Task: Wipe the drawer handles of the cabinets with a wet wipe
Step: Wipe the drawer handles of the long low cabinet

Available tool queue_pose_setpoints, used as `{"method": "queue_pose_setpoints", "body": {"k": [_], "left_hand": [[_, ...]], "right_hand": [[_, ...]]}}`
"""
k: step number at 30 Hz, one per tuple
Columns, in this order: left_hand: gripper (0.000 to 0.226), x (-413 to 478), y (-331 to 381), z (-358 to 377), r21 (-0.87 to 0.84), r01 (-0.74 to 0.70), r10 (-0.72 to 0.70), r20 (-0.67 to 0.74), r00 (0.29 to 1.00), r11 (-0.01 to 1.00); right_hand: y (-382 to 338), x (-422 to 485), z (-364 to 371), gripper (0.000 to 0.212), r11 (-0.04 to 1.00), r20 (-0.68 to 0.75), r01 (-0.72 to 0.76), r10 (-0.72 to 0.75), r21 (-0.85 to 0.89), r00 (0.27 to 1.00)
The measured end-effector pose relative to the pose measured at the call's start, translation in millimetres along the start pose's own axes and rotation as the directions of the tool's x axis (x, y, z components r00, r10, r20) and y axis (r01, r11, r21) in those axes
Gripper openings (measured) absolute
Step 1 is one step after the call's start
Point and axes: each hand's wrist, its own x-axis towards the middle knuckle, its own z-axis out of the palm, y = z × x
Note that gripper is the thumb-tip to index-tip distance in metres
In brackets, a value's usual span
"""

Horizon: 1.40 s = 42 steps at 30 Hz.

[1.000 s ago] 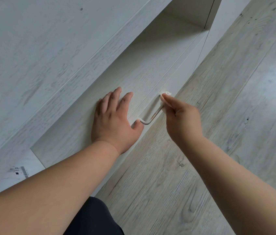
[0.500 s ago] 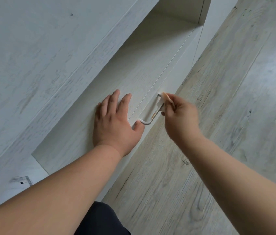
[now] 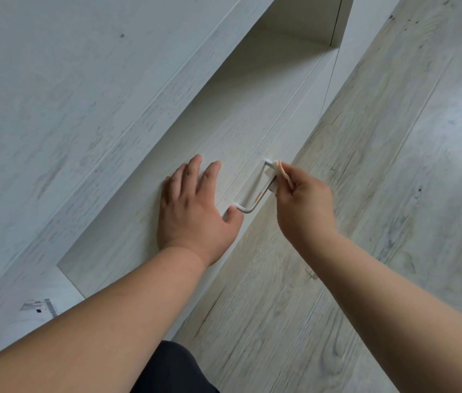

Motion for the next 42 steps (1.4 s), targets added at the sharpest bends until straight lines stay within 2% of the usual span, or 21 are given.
{"method": "queue_pose_setpoints", "body": {"k": [3,6,8,12,16,19,23,26,28,31,34,36,38,42], "left_hand": [[0.081,0.0,0.0,-0.2,0.005,0.002,-0.002,0.017,1.0,1.0],[0.081,-0.9,-0.3,-0.5,-0.012,0.007,-0.007,0.012,1.0,1.0],[0.081,-0.7,0.3,-0.7,-0.021,0.005,-0.005,0.012,1.0,1.0],[0.079,0.2,0.0,-0.3,-0.005,0.007,-0.007,0.03,1.0,1.0],[0.081,0.0,0.4,-0.3,-0.016,0.007,-0.007,0.02,1.0,1.0],[0.082,-0.3,0.6,-1.3,-0.008,0.008,-0.008,0.015,1.0,1.0],[0.082,-0.1,1.7,-2.3,-0.008,0.008,-0.008,0.025,1.0,1.0],[0.08,0.0,1.3,-2.9,-0.013,0.004,-0.004,0.029,1.0,1.0],[0.08,-0.9,0.9,-3.0,-0.009,0.0,0.0,0.033,0.999,1.0],[0.081,0.3,1.1,-2.1,-0.011,0.002,-0.002,0.019,1.0,1.0],[0.081,0.1,0.9,-1.0,-0.01,-0.002,0.002,0.016,1.0,1.0],[0.08,-0.3,0.6,-1.6,0.0,-0.008,0.008,0.021,1.0,1.0],[0.078,-0.6,-0.1,-2.3,0.01,-0.012,0.011,0.029,1.0,1.0],[0.079,-0.7,0.3,-1.5,-0.001,-0.01,0.01,0.013,1.0,1.0]], "right_hand": [[-1.6,6.5,-3.0,0.025,0.995,0.023,0.053,-0.051,-0.086,0.998],[-5.7,-23.4,5.4,0.028,0.986,0.072,0.076,-0.066,-0.147,0.995],[-7.0,-35.1,11.1,0.032,0.987,0.106,0.075,-0.06,-0.145,0.993],[-14.3,-17.2,7.7,0.037,0.998,0.08,-0.001,0.006,-0.055,0.997],[-18.0,-36.9,8.0,0.053,0.998,0.173,0.062,-0.056,-0.026,0.983],[-9.7,-31.6,9.4,0.036,0.997,0.072,0.072,-0.071,-0.006,0.995],[-4.8,-10.7,0.7,0.033,0.995,-0.036,0.019,-0.015,0.096,0.999],[-5.3,-22.2,0.5,0.024,0.962,0.015,-0.113,0.113,0.248,0.993],[-5.8,-28.9,-0.3,0.016,0.95,0.071,-0.178,0.165,0.257,0.984],[-9.1,-12.6,-6.1,0.016,0.934,0.071,-0.217,0.205,0.284,0.976],[-11.0,-2.5,-10.4,0.024,0.931,0.078,-0.214,0.199,0.298,0.977],[-5.9,-10.4,-5.1,0.014,0.952,0.103,-0.197,0.177,0.234,0.979],[-2.4,-14.6,-1.0,0.014,0.962,0.107,-0.18,0.161,0.207,0.981],[-8.5,7.5,-8.8,0.023,0.937,0.033,-0.187,0.186,0.294,0.982]]}}
